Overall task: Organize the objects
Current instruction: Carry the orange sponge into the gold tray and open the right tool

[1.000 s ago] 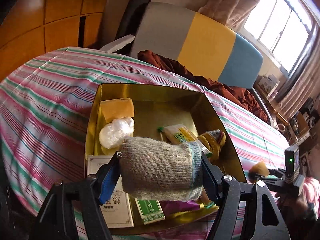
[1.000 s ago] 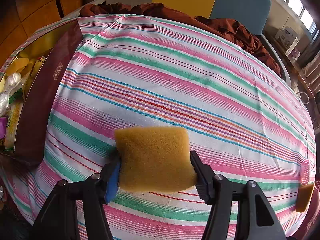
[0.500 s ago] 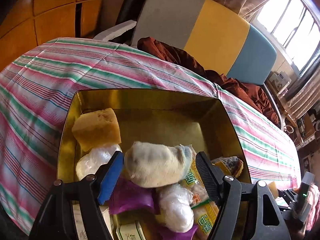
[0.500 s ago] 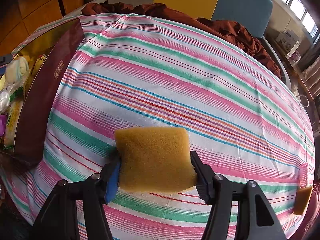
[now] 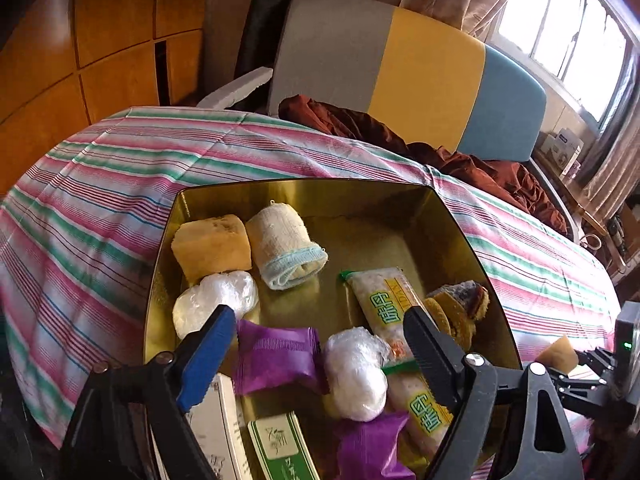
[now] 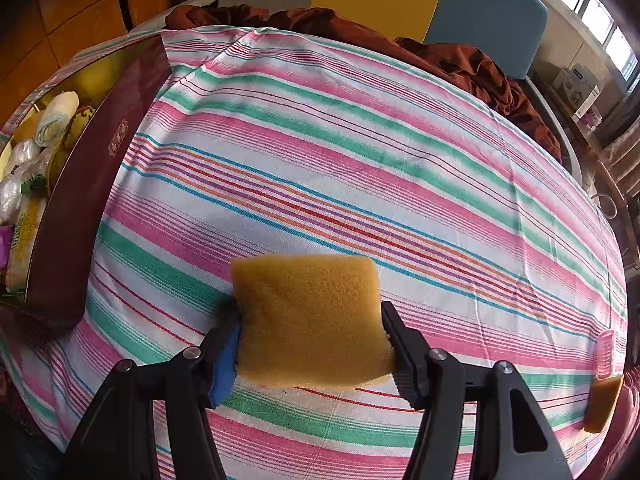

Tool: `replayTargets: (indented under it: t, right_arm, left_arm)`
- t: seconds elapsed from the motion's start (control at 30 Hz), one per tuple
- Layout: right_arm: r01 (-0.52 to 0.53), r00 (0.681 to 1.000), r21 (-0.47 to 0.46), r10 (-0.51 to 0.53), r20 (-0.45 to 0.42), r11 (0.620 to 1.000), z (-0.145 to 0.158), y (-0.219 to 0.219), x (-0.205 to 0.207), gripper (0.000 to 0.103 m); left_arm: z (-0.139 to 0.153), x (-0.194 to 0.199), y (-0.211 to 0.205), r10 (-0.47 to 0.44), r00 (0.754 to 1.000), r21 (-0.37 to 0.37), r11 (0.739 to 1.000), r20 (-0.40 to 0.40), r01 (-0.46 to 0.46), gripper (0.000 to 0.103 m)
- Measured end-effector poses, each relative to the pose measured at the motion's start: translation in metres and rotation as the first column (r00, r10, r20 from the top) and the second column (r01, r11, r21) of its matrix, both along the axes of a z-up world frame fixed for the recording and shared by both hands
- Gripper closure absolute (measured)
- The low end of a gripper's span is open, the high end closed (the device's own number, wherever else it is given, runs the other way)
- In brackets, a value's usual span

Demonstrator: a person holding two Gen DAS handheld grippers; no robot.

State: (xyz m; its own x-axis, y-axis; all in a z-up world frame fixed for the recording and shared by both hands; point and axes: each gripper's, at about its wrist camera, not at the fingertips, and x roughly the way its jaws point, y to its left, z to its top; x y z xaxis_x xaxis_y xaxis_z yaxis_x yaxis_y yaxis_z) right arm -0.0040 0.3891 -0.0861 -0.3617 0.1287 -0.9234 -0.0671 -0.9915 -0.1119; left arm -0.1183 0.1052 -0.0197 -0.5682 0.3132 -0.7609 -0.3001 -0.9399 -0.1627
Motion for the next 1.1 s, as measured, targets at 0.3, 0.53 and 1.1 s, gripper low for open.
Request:
replayTargets:
  t: [0.3,0.53,1.1]
  right_arm:
    - [-0.008,1.000,0.029,0.008,-0.006,1.000,-0.001,0.000,-0.004,0.040]
    - [0.014,1.000,0.018,-0.014,-0.010,1.000,0.001,-0.003,0.002,0.041]
    - [0.007,0.986,-0.138,-0.030,-0.166,0.990,0.068,-0.066,-0.016,0.042]
  left_arm:
    - [0.024,0.057,-0.018,0.009,0.993,-0.025,1.000,-0.114,-0.012,0.000]
    - [0.033,0.079,-0.029,-0.004,0.988,-0.042,0.999,-0.155,-0.003,0.000]
    - [0.023,0.092,-0.067,0.025,0.991,0.002,1.000,-0.129,-0.025,0.000]
